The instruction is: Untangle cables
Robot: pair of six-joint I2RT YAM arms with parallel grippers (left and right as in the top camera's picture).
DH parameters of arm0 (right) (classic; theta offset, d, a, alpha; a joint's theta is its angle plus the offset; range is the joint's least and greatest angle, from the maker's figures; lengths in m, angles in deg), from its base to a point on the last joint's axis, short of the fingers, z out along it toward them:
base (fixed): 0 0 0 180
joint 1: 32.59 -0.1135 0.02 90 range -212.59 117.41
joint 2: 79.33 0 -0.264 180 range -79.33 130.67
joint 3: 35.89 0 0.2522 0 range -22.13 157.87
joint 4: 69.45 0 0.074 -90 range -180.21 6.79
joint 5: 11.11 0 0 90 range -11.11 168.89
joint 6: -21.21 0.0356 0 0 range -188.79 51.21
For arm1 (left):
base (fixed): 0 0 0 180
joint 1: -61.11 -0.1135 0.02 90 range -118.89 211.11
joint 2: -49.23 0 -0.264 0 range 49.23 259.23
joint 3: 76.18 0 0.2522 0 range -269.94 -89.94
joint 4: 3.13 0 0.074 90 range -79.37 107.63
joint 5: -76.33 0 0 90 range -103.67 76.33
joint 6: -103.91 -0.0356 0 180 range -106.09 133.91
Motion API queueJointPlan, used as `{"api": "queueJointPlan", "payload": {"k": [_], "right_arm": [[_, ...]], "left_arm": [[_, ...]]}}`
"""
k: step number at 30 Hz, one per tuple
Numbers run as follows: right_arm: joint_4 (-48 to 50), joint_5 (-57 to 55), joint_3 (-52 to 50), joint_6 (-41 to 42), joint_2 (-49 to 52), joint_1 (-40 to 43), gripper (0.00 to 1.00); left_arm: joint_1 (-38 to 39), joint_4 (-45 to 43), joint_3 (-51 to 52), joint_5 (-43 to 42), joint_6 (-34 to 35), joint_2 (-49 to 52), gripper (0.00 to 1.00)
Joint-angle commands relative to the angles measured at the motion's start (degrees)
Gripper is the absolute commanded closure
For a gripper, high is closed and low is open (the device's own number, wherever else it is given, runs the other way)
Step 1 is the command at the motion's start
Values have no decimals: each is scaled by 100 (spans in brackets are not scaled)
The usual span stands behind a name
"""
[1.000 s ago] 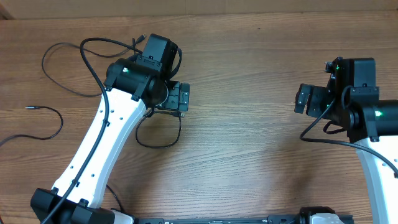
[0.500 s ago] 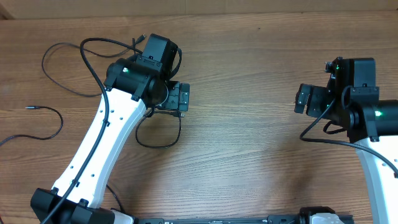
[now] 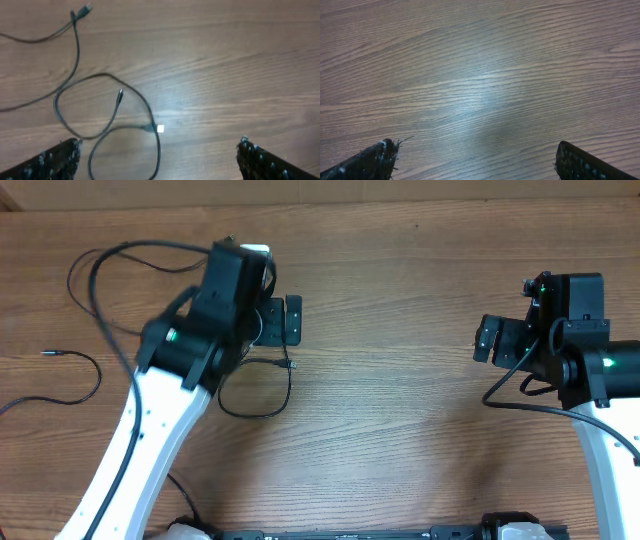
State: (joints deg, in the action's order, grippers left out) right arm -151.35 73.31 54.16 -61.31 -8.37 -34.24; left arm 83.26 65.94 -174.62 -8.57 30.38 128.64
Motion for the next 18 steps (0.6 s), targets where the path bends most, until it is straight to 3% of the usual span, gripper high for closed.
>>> {"api": "queueJointPlan", "payload": {"k": [1, 8, 15, 18], "right_arm": [[28, -81, 131, 44, 11, -33, 0], [31, -81, 131, 44, 11, -33, 0], [28, -81, 131, 44, 11, -33, 0], [28, -81, 131, 44, 11, -33, 0]], "left_arm": [[0, -848, 1049, 83, -372, -787, 0], [-2, -3320, 3445, 13, -942, -2413, 0], [-129, -5777, 5434, -990, -2306, -3709, 0], [-334, -6439, 6118, -1222, -2376, -4190, 0]]}}
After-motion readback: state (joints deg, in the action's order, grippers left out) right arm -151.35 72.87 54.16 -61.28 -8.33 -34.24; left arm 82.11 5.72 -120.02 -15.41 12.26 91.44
